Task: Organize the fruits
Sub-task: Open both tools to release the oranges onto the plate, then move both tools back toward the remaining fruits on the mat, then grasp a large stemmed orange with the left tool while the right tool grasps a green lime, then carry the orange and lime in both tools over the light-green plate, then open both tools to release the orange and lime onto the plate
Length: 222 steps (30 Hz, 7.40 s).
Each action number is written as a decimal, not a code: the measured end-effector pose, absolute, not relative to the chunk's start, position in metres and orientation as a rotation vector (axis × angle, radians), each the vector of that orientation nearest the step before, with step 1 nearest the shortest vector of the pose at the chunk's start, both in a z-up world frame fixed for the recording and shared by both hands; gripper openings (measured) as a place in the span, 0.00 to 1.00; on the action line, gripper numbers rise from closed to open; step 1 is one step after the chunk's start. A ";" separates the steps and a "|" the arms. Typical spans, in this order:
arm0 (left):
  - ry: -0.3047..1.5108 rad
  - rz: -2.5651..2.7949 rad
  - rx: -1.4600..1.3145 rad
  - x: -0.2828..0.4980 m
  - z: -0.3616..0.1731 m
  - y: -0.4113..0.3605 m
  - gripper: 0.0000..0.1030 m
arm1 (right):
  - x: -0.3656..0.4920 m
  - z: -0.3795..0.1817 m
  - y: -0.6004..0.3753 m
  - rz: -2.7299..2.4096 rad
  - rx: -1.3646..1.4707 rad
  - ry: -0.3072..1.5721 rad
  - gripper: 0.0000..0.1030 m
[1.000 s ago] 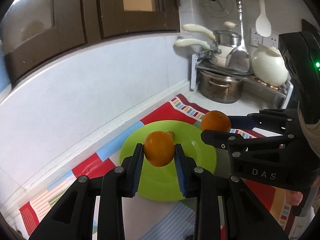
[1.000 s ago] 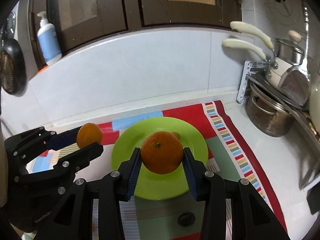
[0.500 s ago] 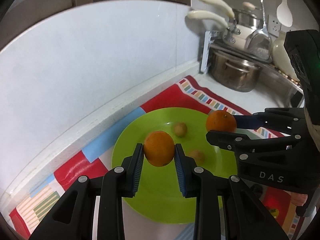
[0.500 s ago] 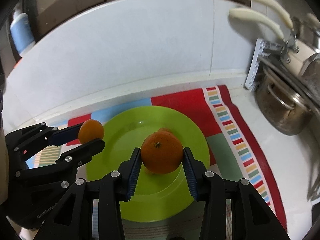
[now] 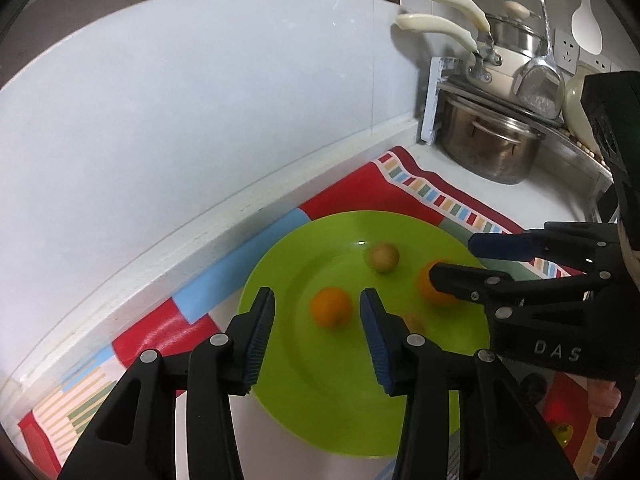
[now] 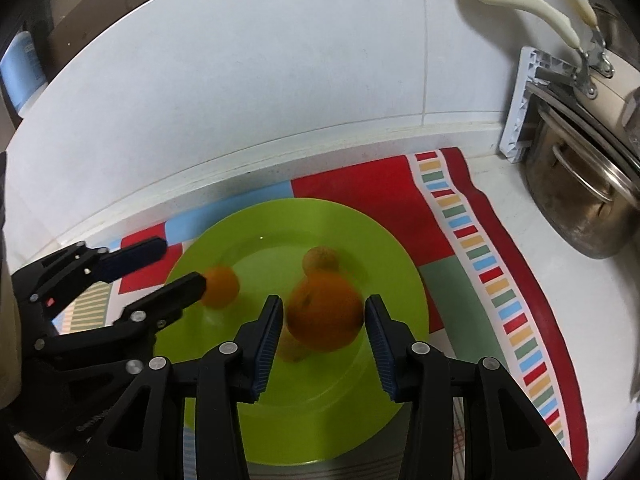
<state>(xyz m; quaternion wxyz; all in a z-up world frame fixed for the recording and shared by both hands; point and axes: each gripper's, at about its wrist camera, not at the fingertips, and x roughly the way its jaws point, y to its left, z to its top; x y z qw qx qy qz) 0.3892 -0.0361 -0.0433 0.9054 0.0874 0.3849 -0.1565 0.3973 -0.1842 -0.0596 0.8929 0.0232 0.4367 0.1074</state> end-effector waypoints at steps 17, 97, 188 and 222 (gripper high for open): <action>0.670 -0.337 0.179 0.299 0.023 -0.024 0.49 | 0.306 0.007 -0.186 0.248 0.029 0.714 0.47; 0.804 -0.681 0.322 0.137 -0.097 -0.064 0.44 | 0.138 -0.096 -0.178 0.402 -0.221 0.884 0.42; 0.680 -0.375 0.137 0.339 0.012 -0.020 0.39 | 0.329 0.014 -0.168 0.304 -0.001 0.706 0.29; 0.882 -0.430 0.161 0.439 -0.069 -0.060 0.43 | 0.414 -0.067 -0.199 0.251 0.074 0.898 0.29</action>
